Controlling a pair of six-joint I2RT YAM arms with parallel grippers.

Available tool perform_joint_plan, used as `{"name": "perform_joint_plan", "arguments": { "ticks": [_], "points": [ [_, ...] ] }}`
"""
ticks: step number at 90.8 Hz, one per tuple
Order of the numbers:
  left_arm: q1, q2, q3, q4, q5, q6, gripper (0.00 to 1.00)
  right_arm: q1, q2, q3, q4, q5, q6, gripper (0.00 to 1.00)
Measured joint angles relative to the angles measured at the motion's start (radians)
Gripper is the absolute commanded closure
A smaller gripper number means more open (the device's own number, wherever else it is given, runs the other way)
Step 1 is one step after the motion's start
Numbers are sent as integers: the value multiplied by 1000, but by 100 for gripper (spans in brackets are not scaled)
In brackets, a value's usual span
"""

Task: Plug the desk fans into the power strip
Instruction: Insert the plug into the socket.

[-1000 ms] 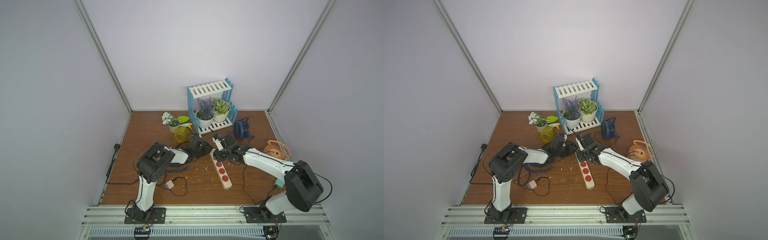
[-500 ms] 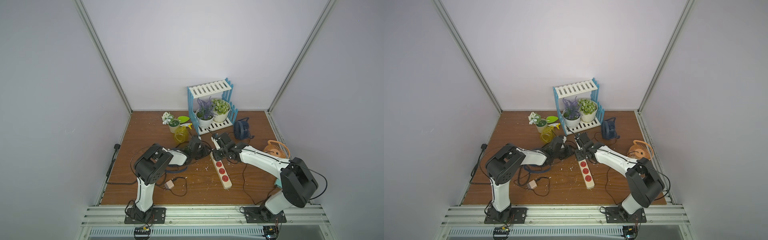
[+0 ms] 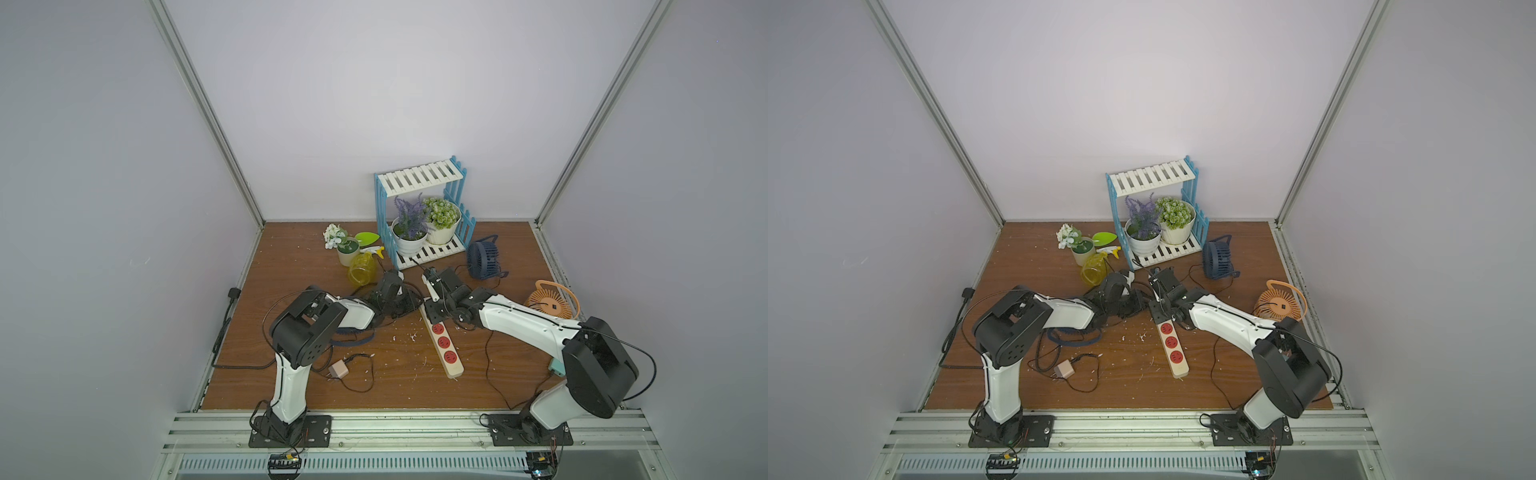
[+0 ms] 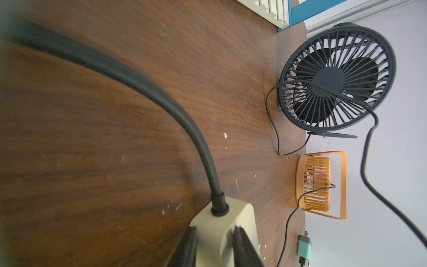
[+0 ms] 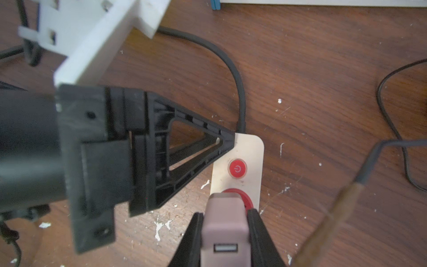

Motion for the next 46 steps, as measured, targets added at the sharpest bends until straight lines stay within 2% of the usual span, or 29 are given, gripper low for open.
{"name": "perform_joint_plan", "arguments": {
  "ticks": [24, 46],
  "points": [
    [1, 0, 0, 3, 0, 0, 73, 2, 39, 49, -49, 4, 2, 100],
    [1, 0, 0, 4, 0, 1, 73, 24, 23, 16, -24, 40, 15, 100]
  ]
}}
